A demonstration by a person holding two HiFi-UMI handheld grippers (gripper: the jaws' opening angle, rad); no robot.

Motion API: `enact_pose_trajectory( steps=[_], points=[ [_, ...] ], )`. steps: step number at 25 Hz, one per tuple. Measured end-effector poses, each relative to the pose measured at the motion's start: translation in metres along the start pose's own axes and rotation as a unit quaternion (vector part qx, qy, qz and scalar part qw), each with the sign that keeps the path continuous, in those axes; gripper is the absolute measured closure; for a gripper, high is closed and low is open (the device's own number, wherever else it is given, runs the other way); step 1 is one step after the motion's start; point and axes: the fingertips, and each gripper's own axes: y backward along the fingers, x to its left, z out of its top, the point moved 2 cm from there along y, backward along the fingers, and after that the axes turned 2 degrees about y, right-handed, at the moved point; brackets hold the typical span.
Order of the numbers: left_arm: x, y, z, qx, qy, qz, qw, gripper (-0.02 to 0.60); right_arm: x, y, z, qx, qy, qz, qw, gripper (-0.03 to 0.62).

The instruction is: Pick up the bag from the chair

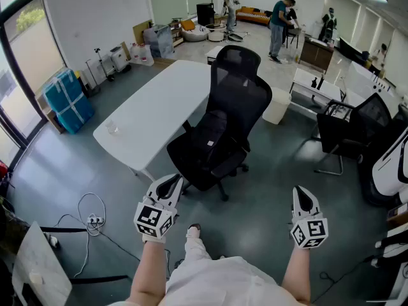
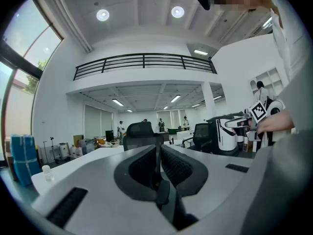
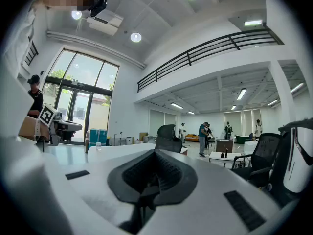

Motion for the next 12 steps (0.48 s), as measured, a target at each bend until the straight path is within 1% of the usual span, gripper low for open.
enact_pose_trajectory(
  steps=[12],
  points=[
    [0.0019, -0.0073, -0.0031, 0.002, 0.002, -0.007, 1.0000, 0.534, 0.0009, -0.0042, -0.0062, 0.009, 0.001, -0.002, 1.000, 0.576]
  ],
)
